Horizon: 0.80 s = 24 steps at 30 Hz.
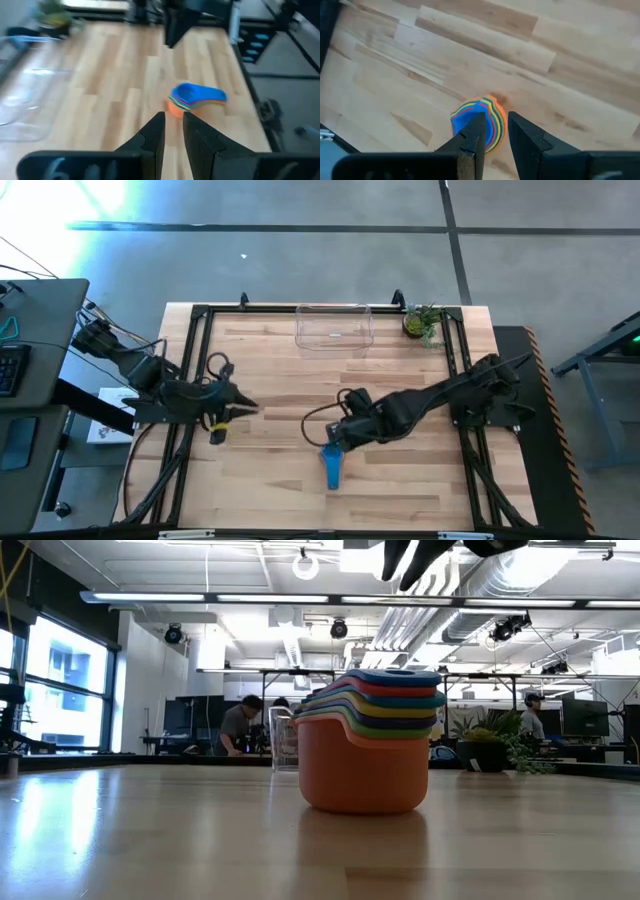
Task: Nest measuring cups in basket
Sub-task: Put the nested measuring cups into the transparent bin
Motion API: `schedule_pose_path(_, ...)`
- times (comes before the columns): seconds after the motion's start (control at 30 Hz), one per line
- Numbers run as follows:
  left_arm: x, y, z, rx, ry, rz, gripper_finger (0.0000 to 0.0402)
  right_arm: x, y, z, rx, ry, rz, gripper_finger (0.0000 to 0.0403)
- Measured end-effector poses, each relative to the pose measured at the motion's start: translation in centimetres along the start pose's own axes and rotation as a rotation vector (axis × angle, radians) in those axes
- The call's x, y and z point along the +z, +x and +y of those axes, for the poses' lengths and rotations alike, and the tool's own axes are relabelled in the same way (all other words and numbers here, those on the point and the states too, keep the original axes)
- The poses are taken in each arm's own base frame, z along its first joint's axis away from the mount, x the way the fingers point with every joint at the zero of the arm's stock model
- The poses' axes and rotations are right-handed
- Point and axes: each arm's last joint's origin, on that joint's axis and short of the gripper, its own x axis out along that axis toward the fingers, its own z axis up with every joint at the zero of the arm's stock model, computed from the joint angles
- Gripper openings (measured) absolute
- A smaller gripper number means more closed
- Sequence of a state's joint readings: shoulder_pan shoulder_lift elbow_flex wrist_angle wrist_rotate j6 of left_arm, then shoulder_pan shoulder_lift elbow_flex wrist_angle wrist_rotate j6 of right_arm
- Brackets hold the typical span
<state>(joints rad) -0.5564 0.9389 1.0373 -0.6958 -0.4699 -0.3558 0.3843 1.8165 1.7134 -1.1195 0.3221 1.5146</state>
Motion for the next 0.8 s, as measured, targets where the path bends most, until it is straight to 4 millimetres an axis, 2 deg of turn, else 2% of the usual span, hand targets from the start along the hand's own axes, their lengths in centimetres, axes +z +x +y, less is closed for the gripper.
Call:
schedule_pose_path(0.37, -3.9, -2.6, 3.2, 0.056, -0.121, -0.182, 0.0058, 3.3, -2.4, -1.2, 0.04, -0.067, -0.027, 0.0074)
schedule_pose_path(0.6, -6.2, -3.5, 4.6, 0.035, -0.147, -0.243, 0.0058, 3.8, -2.2, -1.3, 0.053, -0.043, 0.059, 0.0074)
schedule_pose_path(0.8, -7.5, -3.9, 5.3, 0.032, -0.089, -0.269, 0.0058, 3.7, -2.1, -1.2, 0.057, -0.017, 0.094, 0.0074)
